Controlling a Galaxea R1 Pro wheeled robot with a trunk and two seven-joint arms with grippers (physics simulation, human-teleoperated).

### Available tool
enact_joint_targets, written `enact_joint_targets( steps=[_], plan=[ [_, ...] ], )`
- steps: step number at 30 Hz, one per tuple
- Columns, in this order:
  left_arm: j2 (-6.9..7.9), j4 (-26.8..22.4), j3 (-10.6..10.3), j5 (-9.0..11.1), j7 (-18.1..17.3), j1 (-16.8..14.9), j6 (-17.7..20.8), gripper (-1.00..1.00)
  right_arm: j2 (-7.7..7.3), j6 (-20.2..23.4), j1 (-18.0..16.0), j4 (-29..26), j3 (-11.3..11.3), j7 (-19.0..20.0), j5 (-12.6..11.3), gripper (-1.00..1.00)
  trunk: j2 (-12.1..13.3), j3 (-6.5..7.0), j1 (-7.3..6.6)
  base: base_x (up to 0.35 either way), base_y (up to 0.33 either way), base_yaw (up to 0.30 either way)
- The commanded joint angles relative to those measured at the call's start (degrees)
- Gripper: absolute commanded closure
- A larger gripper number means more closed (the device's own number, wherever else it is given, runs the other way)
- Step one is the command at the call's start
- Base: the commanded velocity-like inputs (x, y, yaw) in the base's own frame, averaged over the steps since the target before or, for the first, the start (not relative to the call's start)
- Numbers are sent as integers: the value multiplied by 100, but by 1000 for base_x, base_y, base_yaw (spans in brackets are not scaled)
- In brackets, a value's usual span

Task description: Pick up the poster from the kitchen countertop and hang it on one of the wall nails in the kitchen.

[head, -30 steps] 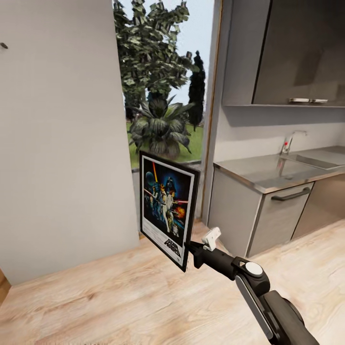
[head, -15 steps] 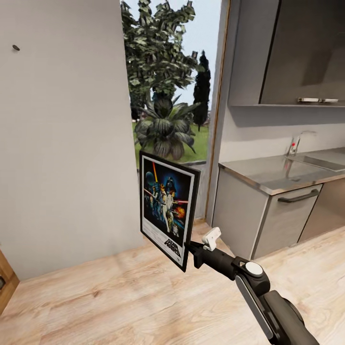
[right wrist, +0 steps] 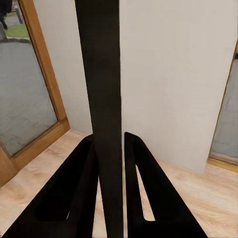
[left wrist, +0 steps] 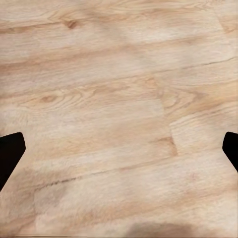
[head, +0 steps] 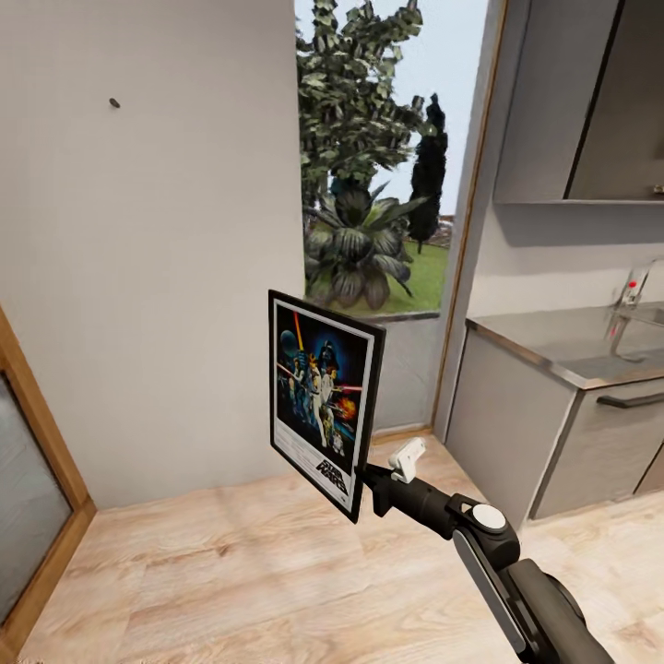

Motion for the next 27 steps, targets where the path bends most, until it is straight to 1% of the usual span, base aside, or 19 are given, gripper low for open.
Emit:
enact_joint_targets(
  steps=[1,16,20,27],
  plan=[
    [-4,-6,31,-2,-50,1,-5,-100,-4,55,-4,-5,5,0,-73,100,-3,-5,0,0,2,120],
    [-4,-6,31,-4,-44,1,-7,-100,-4,55,-4,-5,5,-3,-73,100,-3,-5,0,0,0,37],
    [-4,-6,31,-4,-43,1,-7,-100,-4,55,-4,-5,5,-7,-73,100,-3,-5,0,0,0,181],
    [-4,-6,31,-3,-43,1,-7,-100,-4,55,-4,-5,5,-13,-73,100,-3,-5,0,0,0,267]
  ],
)
